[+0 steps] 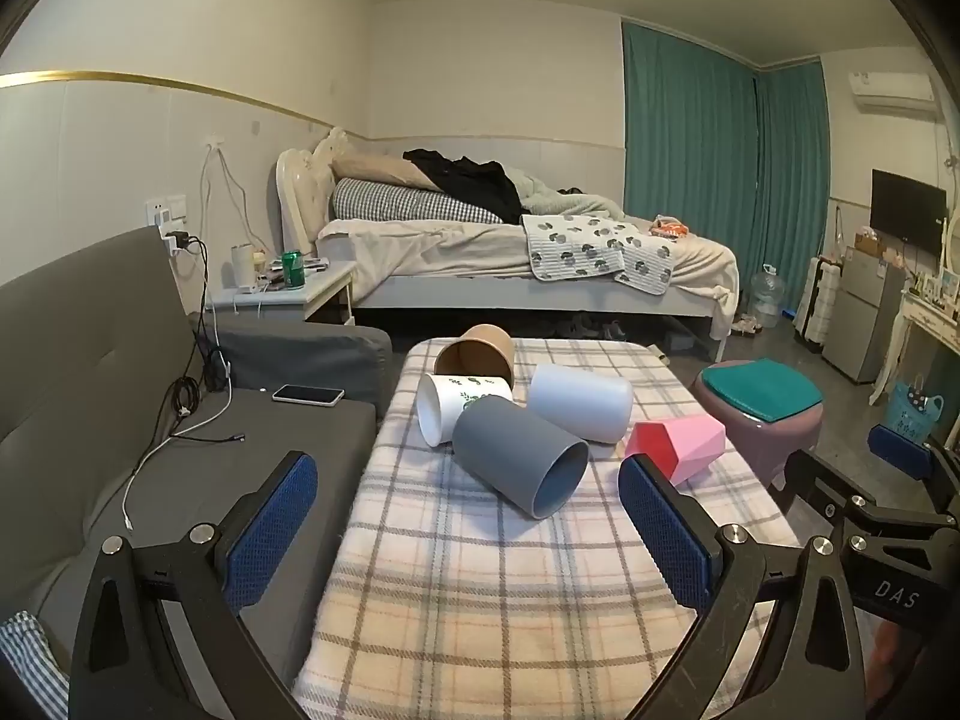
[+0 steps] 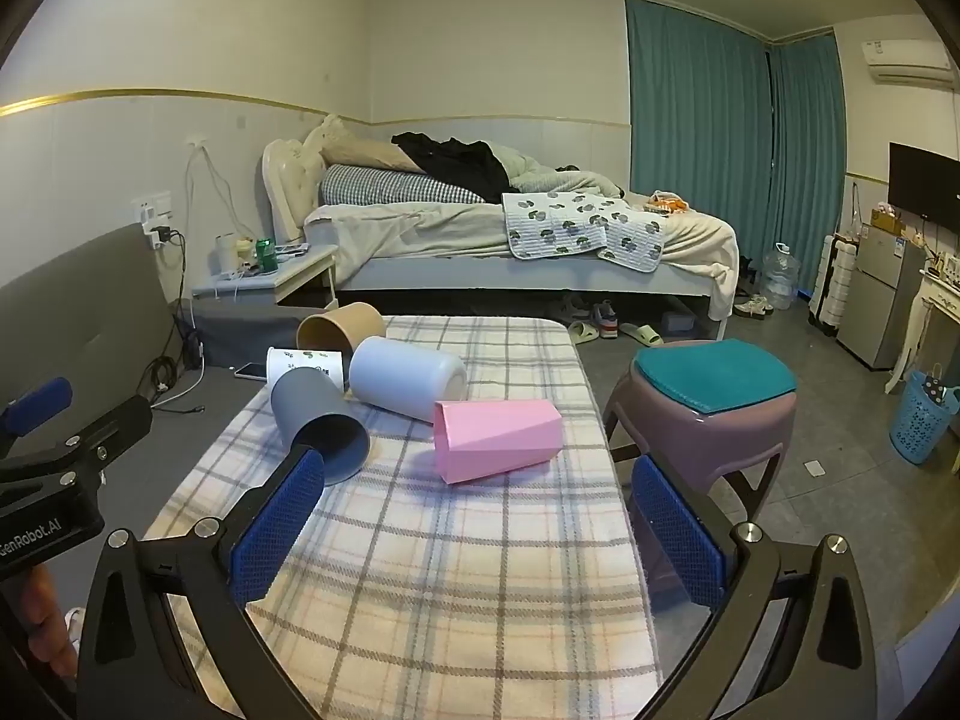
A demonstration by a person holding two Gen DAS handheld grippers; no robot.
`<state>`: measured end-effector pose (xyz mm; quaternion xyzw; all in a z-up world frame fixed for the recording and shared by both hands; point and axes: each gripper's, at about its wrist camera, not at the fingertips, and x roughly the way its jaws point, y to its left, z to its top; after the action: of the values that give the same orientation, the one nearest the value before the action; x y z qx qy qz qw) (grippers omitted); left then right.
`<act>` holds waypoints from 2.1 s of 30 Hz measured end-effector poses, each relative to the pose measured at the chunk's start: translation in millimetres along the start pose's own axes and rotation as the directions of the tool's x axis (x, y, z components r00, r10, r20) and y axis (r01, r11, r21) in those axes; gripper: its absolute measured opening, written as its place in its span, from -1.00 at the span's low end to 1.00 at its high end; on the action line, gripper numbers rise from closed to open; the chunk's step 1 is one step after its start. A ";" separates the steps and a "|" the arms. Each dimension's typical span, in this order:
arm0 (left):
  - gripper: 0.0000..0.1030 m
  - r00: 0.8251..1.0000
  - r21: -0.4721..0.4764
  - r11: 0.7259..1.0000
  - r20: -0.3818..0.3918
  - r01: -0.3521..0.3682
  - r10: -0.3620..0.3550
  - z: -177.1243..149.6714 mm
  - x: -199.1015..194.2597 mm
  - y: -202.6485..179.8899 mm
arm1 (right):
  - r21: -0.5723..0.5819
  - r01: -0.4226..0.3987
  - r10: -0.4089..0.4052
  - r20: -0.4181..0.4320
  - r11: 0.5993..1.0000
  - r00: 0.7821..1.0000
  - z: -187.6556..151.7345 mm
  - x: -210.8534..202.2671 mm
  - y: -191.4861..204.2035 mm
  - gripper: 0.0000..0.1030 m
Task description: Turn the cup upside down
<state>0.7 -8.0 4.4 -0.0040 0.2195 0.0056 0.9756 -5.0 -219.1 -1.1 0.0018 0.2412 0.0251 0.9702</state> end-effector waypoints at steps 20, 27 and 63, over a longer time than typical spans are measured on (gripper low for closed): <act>1.00 1.000 -0.008 1.000 0.003 0.003 -0.003 -3.6 1.7 6.4 | 0.001 -0.003 0.003 0.001 1.000 1.000 -0.8 -0.5 0.2 1.00; 1.00 1.000 -0.009 1.000 0.003 0.002 -0.002 -3.5 1.5 6.6 | 0.001 -0.003 0.003 0.001 1.000 1.000 -0.4 0.3 1.3 1.00; 1.00 1.000 -0.009 1.000 0.006 0.001 -0.001 -4.1 1.3 6.4 | 0.004 -0.006 0.006 -0.002 1.000 1.000 -1.9 -0.3 0.9 1.00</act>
<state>0.1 -1.7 0.1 -0.0087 0.2165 0.0060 0.9762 -6.1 -218.2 -2.7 0.0043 0.2422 0.0274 0.9698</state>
